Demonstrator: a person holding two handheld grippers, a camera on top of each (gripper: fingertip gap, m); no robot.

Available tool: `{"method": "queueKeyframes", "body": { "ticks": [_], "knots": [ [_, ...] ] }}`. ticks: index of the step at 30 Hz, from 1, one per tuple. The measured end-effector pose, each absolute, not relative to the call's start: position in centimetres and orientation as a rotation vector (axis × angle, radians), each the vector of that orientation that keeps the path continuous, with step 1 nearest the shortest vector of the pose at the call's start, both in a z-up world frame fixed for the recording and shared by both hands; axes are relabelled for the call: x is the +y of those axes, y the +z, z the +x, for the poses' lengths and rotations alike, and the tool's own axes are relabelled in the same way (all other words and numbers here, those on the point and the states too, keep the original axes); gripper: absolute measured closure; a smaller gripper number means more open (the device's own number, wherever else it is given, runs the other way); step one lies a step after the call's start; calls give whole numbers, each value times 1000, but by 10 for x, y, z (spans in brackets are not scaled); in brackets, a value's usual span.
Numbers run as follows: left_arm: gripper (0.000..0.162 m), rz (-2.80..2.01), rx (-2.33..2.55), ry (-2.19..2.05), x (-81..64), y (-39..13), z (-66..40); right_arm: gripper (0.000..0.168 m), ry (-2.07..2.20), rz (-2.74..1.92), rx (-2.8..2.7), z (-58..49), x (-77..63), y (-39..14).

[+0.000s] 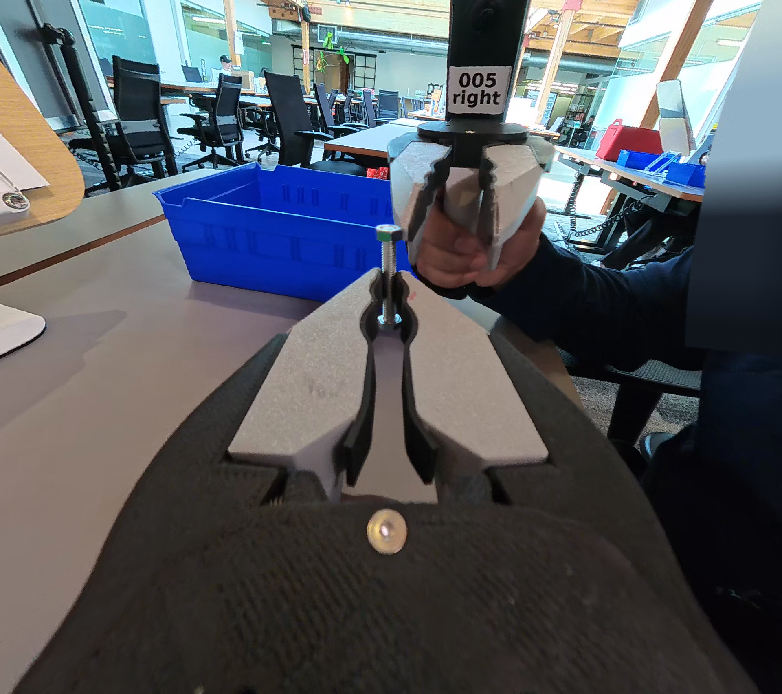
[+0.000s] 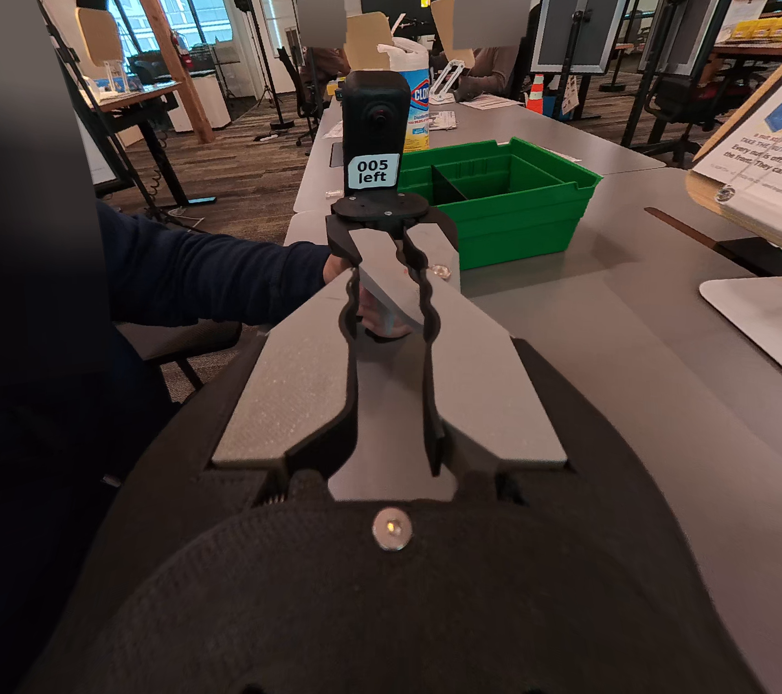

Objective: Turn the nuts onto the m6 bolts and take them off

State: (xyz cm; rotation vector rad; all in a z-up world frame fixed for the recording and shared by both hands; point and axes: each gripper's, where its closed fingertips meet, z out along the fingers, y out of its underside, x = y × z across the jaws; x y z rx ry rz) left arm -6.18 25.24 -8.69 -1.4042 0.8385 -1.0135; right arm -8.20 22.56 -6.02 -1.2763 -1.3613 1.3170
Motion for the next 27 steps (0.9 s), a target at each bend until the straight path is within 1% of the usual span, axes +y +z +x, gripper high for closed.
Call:
{"method": "queueKeyframes", "body": {
  "ticks": [4, 8, 11, 16, 18, 19, 21, 22, 24, 25, 27],
  "knots": [
    [160, -1413, 843, -1005, 253, -89, -61, 143, 1299, -1254, -1377, -82, 222, -59],
    [160, -1411, 836, -1006, 254, -88, -62, 142, 1276, -1273, -1263, -75, 241, -50],
    [160, -1414, 840, -1004, 254, -89, -62, 129, 1307, -1341, -1224, -77, 249, -56],
    [160, -1427, 828, -984, 257, -91, -63, 126, 1304, -1340, -1299, -86, 236, -64],
    [160, -1440, 797, -960, 263, -91, -67, 129, 1297, -1346, -1301, -84, 238, -65],
    [160, -1451, 776, -952, 266, -92, -70, 139, 1328, -1331, -1305, -82, 236, -63],
    [160, -1460, 747, -978, 269, -91, -73, 139, 1365, -1322, -1280, -80, 237, -58],
    [160, -1454, 744, -987, 268, -90, -72, 134, 1357, -1332, -1265, -80, 240, -59],
    [160, -1446, 772, -993, 264, -90, -69, 118, 1325, -1376, -1233, -84, 248, -63],
    [160, -1447, 791, -992, 262, -92, -66, 115, 1324, -1393, -1233, -86, 248, -66],
    [160, -1450, 818, -984, 260, -94, -62, 117, 1358, -1392, -1278, -90, 240, -69]
  ]
}}
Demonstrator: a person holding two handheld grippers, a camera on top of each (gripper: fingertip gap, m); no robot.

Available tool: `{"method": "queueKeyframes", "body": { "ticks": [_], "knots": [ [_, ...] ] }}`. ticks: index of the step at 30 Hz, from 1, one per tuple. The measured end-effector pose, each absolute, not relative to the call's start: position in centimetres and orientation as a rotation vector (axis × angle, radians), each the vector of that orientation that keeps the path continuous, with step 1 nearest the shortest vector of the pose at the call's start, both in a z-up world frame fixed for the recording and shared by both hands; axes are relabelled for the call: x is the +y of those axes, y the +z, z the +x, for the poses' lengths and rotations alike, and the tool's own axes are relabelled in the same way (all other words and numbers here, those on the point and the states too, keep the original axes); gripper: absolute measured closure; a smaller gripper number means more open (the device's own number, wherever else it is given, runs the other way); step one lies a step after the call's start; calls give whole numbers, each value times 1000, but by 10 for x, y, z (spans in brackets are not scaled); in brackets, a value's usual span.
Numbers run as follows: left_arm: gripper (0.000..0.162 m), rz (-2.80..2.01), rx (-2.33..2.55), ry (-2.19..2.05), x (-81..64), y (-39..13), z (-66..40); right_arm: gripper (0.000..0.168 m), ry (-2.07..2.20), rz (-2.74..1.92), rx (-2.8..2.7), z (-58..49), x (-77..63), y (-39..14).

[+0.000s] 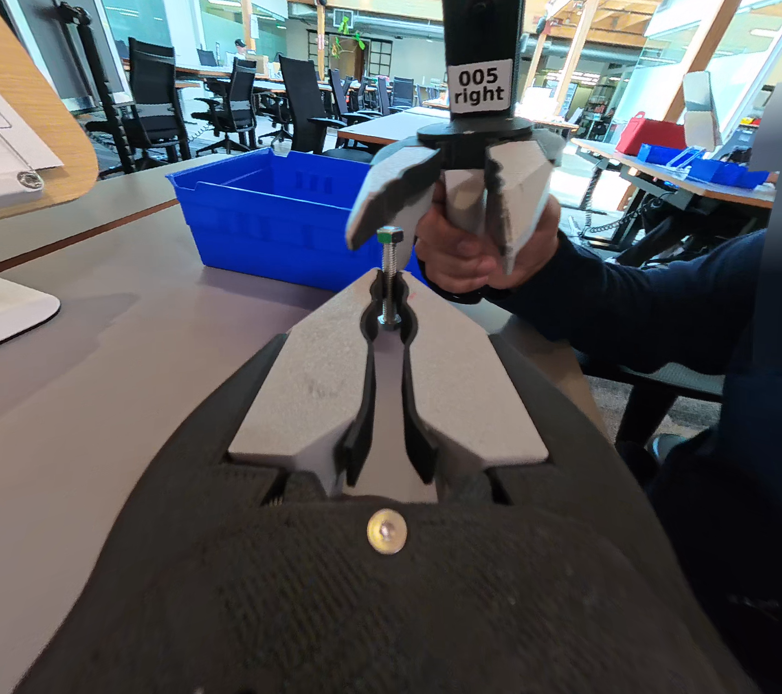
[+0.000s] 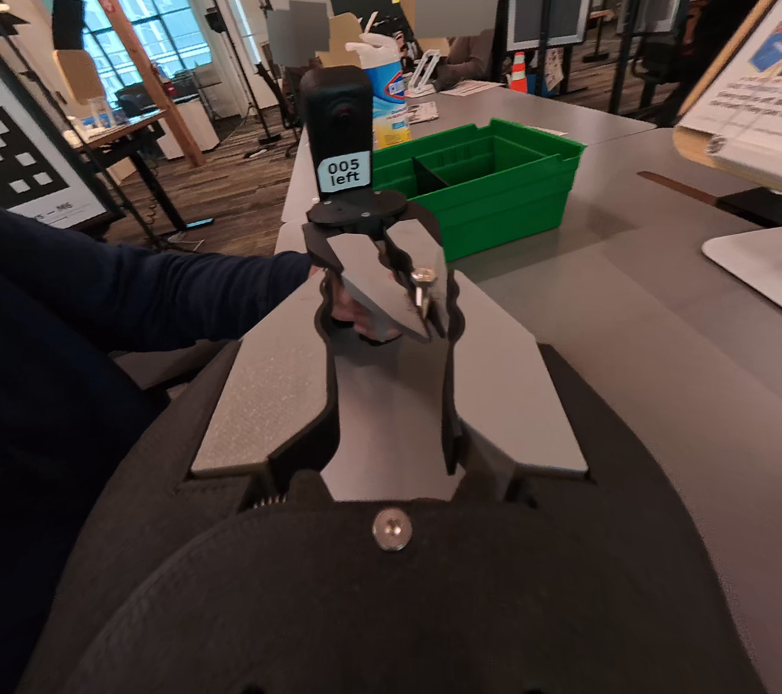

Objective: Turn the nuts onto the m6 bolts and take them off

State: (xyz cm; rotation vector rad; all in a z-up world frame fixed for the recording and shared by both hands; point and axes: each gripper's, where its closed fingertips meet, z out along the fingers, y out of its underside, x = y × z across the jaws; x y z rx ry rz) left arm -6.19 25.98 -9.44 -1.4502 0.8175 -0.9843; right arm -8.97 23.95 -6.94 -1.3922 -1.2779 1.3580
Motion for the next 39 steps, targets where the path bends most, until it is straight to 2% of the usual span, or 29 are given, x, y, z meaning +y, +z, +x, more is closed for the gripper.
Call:
{"method": "queueKeyframes", "body": {
  "ticks": [3, 4, 5, 9, 14, 15, 16, 17, 21, 25, 31, 34, 39],
  "knots": [
    [160, -1487, 755, -905, 273, -97, -72, 117, 1307, -1396, -1291, -89, 241, -72],
    [160, -1508, 703, -878, 281, -97, -79, 140, 1339, -1360, -1313, -86, 236, -69],
    [160, -1533, 668, -859, 287, -100, -85, 142, 1380, -1336, -1296, -84, 234, -63],
    [160, -1524, 711, -895, 281, -102, -77, 119, 1341, -1406, -1225, -85, 250, -67],
    [160, -1502, 805, -905, 269, -105, -60, 118, 1404, -1441, -1254, -90, 243, -74],
    [160, -1522, 778, -875, 274, -106, -65, 109, 1411, -1452, -1252, -90, 244, -74],
    [160, -1541, 718, -826, 284, -107, -74, 122, 1409, -1449, -1261, -88, 244, -74],
    [160, -1566, 648, -779, 295, -107, -86, 158, 1478, -1388, -1296, -84, 234, -68],
    [160, -1566, 612, -768, 299, -106, -96, 126, 1500, -1414, -1205, -83, 245, -63],
    [160, -1549, 720, -781, 287, -109, -77, 125, 1445, -1442, -1203, -86, 249, -69],
    [160, -1514, 795, -805, 275, -107, -65, 135, 1382, -1535, -1148, -88, 263, -80],
    [160, -1501, 803, -819, 273, -105, -64, 160, 1369, -1543, -1127, -87, 267, -81],
    [160, -1524, 806, -808, 274, -110, -62, 162, 1308, -1558, -1143, -89, 268, -86]
  ]
}}
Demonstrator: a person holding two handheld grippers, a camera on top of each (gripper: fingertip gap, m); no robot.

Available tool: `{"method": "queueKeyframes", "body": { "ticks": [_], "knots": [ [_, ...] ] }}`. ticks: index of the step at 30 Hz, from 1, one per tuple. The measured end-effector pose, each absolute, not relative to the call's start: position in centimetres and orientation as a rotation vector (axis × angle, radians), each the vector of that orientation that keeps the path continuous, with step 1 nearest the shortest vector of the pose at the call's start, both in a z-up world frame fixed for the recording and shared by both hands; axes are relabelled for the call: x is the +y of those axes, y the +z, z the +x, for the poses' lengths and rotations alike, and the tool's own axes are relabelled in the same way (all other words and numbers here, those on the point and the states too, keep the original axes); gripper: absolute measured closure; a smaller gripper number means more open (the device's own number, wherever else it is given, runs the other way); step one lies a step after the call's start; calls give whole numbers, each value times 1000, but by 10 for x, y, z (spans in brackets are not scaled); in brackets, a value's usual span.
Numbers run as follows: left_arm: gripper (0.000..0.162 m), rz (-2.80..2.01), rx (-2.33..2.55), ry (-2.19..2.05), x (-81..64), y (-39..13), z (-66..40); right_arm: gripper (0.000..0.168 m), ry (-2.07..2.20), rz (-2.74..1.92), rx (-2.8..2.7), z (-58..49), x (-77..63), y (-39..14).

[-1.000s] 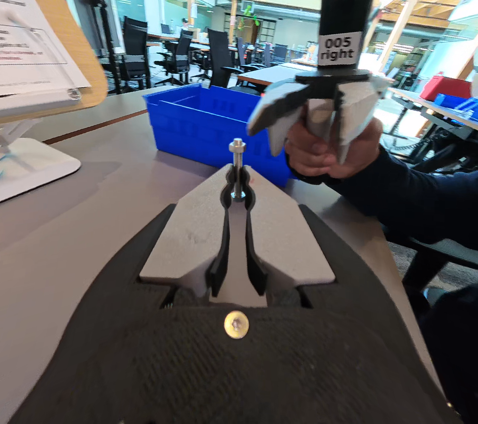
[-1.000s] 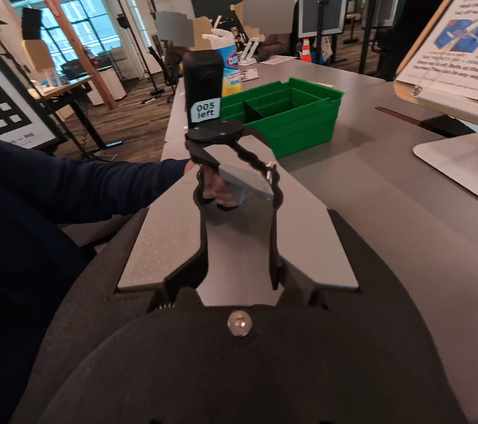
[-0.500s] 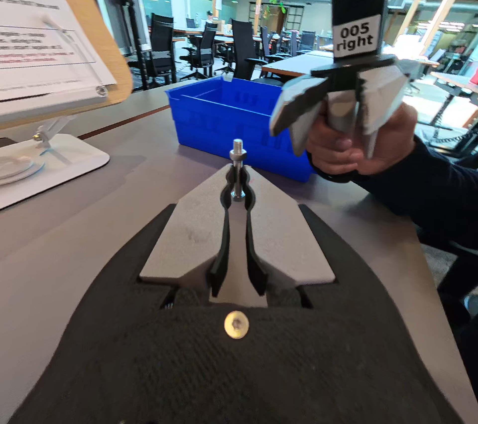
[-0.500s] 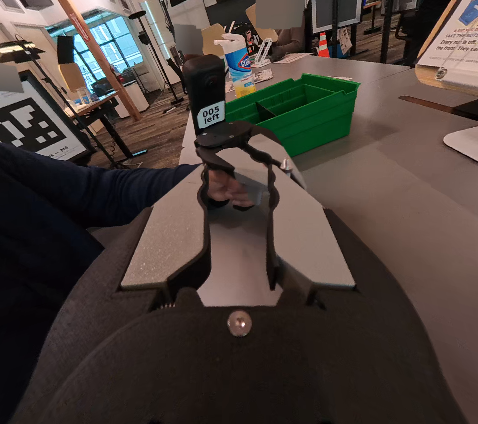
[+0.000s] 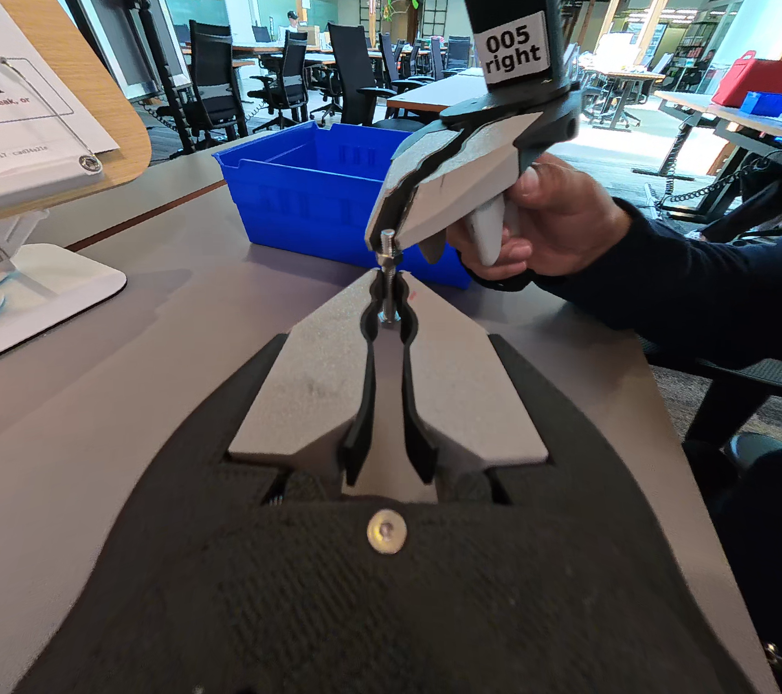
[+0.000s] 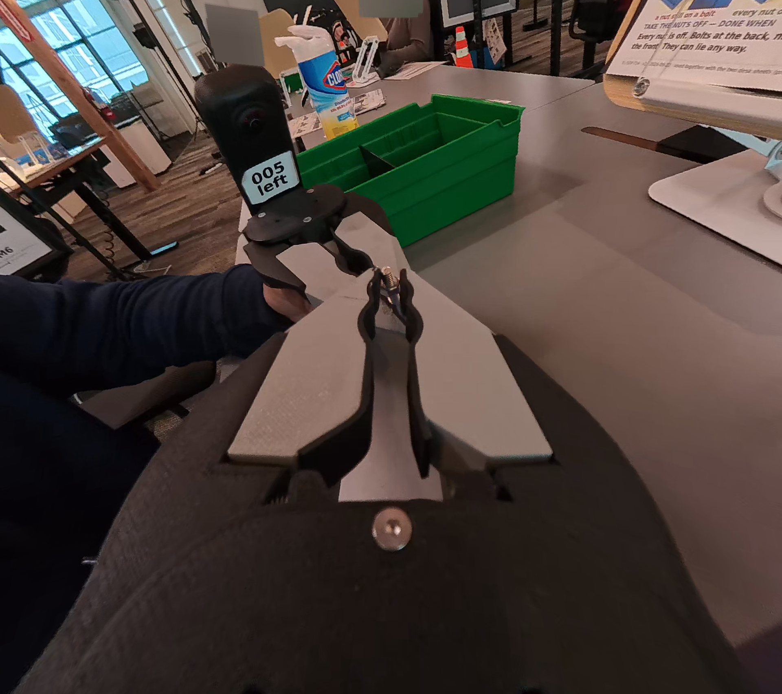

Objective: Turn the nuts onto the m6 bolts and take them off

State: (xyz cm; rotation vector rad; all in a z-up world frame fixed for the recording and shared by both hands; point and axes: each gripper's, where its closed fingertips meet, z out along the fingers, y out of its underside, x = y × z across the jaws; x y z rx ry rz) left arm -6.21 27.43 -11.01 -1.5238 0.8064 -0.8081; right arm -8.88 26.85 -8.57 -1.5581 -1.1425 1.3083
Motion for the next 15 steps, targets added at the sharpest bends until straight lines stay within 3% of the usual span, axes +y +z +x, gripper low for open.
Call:
{"method": "queueKeyframes", "body": {
  "ticks": [10, 13, 15],
  "knots": [
    [159, -1562, 799, -829, 276, -117, -60, 166, 1195, -1591, -1157, -90, 273, -93],
    [150, -1586, 776, -815, 281, -120, -63, 166, 1193, -1588, -1134, -87, 277, -91],
    [156, -1582, 791, -816, 279, -121, -62, 166, 1206, -1604, -1128, -87, 277, -93]
  ]
}}
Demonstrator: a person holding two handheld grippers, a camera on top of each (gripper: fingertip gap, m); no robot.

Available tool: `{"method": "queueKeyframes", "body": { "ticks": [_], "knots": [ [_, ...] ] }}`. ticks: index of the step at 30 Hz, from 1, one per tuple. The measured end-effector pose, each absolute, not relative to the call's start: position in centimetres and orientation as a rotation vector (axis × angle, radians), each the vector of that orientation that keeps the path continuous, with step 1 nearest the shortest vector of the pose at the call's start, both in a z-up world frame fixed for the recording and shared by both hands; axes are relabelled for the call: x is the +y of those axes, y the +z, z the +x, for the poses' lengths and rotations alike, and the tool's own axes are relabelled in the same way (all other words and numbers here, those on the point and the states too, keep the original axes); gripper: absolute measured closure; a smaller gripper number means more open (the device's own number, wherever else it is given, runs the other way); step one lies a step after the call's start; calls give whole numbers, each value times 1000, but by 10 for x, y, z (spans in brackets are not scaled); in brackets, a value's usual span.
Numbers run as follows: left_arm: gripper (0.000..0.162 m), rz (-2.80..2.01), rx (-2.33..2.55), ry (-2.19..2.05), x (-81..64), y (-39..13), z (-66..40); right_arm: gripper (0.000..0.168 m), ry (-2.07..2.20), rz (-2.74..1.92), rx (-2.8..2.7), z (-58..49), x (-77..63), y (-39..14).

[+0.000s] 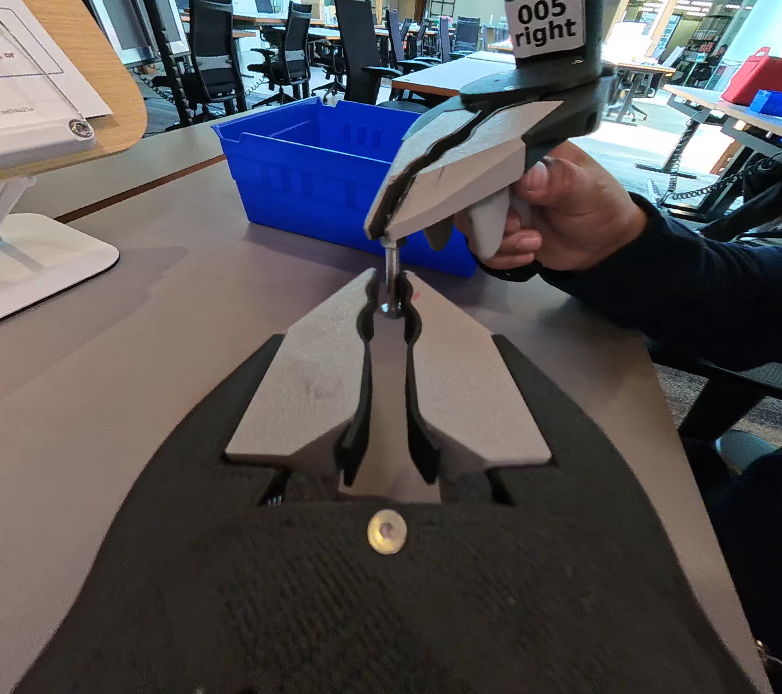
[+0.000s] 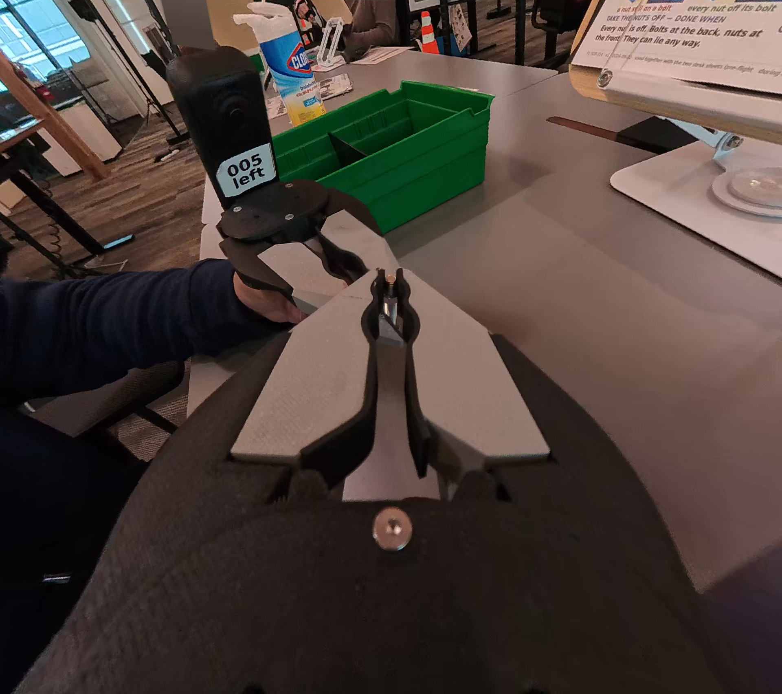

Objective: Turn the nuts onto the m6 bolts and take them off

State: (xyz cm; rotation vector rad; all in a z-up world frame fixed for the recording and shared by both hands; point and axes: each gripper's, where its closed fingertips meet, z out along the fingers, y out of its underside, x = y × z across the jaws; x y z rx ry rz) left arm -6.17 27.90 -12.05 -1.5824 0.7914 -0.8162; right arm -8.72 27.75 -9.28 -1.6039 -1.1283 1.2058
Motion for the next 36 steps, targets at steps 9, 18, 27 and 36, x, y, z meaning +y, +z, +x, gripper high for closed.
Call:
{"method": "queueKeyframes", "body": {
  "ticks": [9, 18, 27, 36],
  "knots": [
    [133, -1525, 697, -933, 279, -102, -69, 166, 1231, -1556, -1109, -76, 275, -74],
    [132, -1442, 698, -1099, 265, -86, -67, 166, 1123, -1504, -1065, -55, 278, -46],
    [136, -1526, 718, -1031, 272, -102, -65, 166, 493, -1881, -906, 91, 376, -79],
    [137, -1552, 711, -1018, 276, -107, -66, 141, 352, -2003, -863, 115, 401, -108]
  ]
}}
